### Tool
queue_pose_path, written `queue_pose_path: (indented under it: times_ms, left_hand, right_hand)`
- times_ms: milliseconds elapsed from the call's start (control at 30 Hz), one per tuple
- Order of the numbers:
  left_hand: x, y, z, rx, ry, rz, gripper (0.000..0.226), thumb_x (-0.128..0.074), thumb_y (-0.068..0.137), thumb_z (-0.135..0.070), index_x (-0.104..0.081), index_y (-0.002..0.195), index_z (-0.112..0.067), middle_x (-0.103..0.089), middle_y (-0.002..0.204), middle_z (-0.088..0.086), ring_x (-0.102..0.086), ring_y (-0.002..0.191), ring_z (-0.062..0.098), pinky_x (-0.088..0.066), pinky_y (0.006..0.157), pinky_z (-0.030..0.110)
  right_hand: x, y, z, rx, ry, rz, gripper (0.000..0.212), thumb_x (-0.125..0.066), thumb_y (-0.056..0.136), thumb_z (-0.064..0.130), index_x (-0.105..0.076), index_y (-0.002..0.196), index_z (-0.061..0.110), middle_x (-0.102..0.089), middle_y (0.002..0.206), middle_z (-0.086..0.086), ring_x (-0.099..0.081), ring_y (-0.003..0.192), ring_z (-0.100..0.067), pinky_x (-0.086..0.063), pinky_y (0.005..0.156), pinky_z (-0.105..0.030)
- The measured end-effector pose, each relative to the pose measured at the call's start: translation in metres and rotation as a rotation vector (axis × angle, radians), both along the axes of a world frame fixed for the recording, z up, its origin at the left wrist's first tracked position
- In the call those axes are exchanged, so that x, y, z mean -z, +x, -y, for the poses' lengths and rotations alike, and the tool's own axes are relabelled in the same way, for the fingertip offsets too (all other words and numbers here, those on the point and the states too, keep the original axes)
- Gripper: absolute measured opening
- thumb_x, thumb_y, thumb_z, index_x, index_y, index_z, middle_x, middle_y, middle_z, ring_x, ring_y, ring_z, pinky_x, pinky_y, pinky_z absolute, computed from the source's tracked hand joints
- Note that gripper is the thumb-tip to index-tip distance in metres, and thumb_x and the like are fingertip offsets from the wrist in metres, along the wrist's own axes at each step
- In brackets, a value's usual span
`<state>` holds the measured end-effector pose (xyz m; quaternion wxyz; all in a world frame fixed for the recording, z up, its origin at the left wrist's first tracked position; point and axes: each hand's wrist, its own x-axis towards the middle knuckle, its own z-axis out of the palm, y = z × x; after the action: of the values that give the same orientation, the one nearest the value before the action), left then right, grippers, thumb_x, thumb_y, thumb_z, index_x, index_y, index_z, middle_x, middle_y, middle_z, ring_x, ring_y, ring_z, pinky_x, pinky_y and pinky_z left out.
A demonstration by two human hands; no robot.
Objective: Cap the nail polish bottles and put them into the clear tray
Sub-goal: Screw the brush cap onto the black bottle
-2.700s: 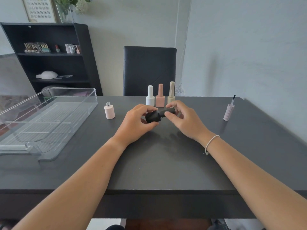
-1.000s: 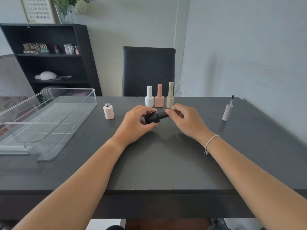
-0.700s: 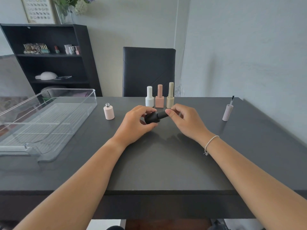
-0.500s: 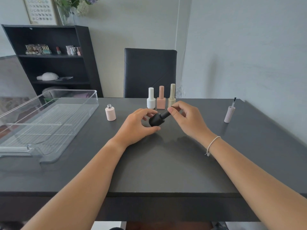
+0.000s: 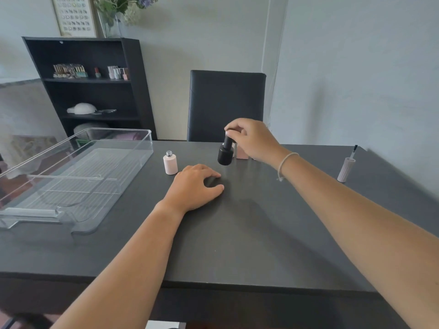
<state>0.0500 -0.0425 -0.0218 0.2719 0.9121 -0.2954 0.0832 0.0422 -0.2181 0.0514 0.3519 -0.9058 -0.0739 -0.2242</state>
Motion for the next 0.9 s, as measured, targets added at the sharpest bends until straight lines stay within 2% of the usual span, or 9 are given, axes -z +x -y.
queue_pose_path:
  times_ms: [33,133,200,533,900]
  left_hand:
    - [0.001,0.000,0.000,-0.001,-0.006,0.002,0.033,-0.061,0.080,-0.041,-0.065,0.109,-0.027,-0.059,0.121,-0.005,-0.048,0.113,0.020,-0.037,0.100,0.036]
    - [0.001,0.002,0.001,-0.006,-0.019,0.001,0.032,-0.062,0.079,-0.041,-0.065,0.108,-0.028,-0.060,0.119,-0.005,-0.049,0.113,0.019,-0.037,0.100,0.036]
    - [0.001,0.002,0.001,-0.010,-0.022,-0.001,0.032,-0.062,0.079,-0.041,-0.065,0.108,-0.028,-0.059,0.120,-0.005,-0.048,0.114,0.019,-0.036,0.101,0.036]
    - [0.002,0.004,0.001,-0.011,-0.031,0.003,0.032,-0.061,0.078,-0.041,-0.066,0.107,-0.029,-0.060,0.120,-0.005,-0.047,0.114,0.019,-0.036,0.101,0.036]
    - [0.003,0.005,0.002,-0.005,-0.056,0.003,0.030,-0.062,0.078,-0.039,-0.066,0.105,-0.029,-0.061,0.117,-0.006,-0.047,0.112,0.018,-0.036,0.100,0.033]
  right_hand:
    - [-0.001,0.006,-0.004,-0.002,-0.014,-0.012,0.019,-0.050,0.090,0.019,-0.064,0.102,0.014,-0.066,0.097,0.002,-0.057,0.078,-0.008,-0.043,0.070,-0.010]
    - [-0.004,0.023,-0.015,0.021,-0.055,-0.042,0.023,-0.049,0.090,0.017,-0.064,0.107,0.015,-0.064,0.116,-0.003,-0.058,0.103,-0.019,-0.046,0.093,-0.035]
    - [-0.004,0.032,-0.020,0.050,-0.078,-0.052,0.024,-0.048,0.090,0.017,-0.064,0.108,0.016,-0.064,0.118,-0.003,-0.057,0.107,-0.021,-0.045,0.095,-0.041]
    - [0.002,0.053,-0.026,0.134,-0.156,-0.080,0.025,-0.048,0.091,0.019,-0.063,0.110,0.019,-0.064,0.119,-0.003,-0.057,0.109,-0.026,-0.043,0.098,-0.047]
    - [0.008,0.058,-0.025,0.181,-0.170,-0.058,0.025,-0.046,0.092,0.019,-0.063,0.111,0.017,-0.064,0.119,-0.005,-0.059,0.106,-0.026,-0.047,0.094,-0.044]
